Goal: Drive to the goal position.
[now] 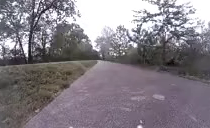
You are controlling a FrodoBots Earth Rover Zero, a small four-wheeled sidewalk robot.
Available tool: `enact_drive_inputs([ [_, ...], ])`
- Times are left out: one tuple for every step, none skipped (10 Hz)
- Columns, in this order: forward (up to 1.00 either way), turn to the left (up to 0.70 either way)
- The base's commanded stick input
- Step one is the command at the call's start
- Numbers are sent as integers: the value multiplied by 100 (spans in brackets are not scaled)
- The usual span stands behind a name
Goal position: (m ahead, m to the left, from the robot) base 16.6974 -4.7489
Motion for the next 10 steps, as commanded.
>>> enact_drive_inputs([
  [70,0],
  [70,0],
  [70,0],
  [70,0],
  [70,10],
  [70,35],
  [70,35],
  [70,35],
  [70,35],
  [70,0],
])
